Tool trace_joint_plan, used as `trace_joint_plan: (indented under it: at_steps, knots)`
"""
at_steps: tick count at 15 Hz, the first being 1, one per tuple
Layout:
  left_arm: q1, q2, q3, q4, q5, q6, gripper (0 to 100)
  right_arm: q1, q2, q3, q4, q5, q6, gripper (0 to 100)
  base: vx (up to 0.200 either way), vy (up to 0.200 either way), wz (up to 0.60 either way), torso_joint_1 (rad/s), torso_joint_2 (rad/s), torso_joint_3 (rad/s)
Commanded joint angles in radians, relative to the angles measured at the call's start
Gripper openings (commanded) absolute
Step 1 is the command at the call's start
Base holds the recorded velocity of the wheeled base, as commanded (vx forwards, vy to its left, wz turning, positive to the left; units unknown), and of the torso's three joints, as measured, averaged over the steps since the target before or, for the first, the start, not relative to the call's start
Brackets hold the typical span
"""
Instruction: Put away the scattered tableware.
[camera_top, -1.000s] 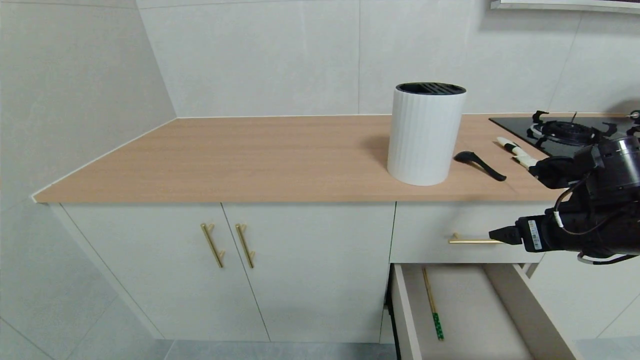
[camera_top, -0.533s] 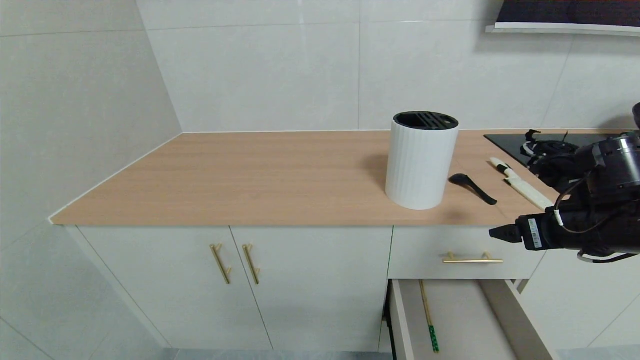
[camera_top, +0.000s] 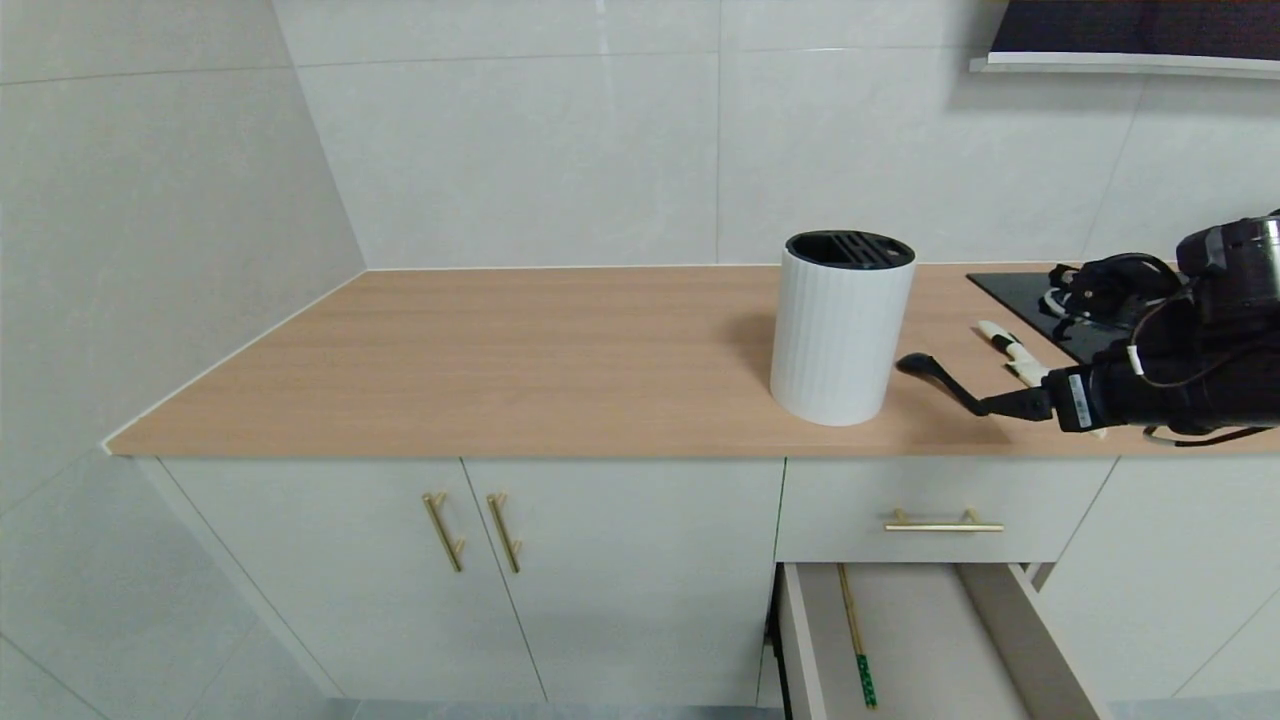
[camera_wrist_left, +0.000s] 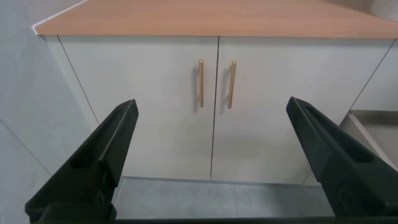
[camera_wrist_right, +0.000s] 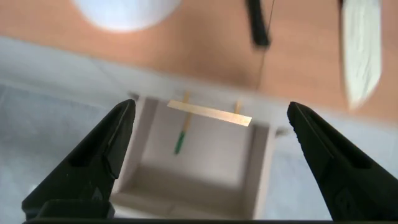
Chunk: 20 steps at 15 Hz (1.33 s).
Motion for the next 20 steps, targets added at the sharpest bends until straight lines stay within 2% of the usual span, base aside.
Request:
trace_joint_plan:
  at_steps: [1,5,9,12,19,20]
  knots:
    - [0.000,0.000,0.000,0.000,0.000,0.000,100,-0.038,0.168,-0.115,-0.012,0.031,-0.034,100,0.000,0.000,0.00,0.000,0.00,0.000]
    - [0.000,0.000,0.000,0.000,0.000,0.000,100,-0.039,0.381,-0.278,-0.103,0.033,-0.057,100,0.000,0.000,0.00,0.000,0.00,0.000]
    - [0.000,0.000,-0.001,0.000,0.000,0.000,100,-0.049,0.492,-0.399,-0.110,0.036,-0.056,100,0.000,0.000,0.00,0.000,0.00,0.000]
    - [0.000,0.000,0.000,0.001,0.000,0.000,100,-0.066,0.529,-0.439,-0.115,0.093,-0.053,100,0.000,0.000,0.00,0.000,0.00,0.000]
    - [0.000,0.000,-0.001,0.000,0.000,0.000,100,-0.075,0.585,-0.468,-0.147,0.100,-0.051,100,0.000,0.000,0.00,0.000,0.00,0.000]
    - [0.000,0.000,0.000,0.000,0.000,0.000,100,-0.075,0.592,-0.471,-0.147,0.116,-0.050,0,0.000,0.000,0.00,0.000,0.00,0.000]
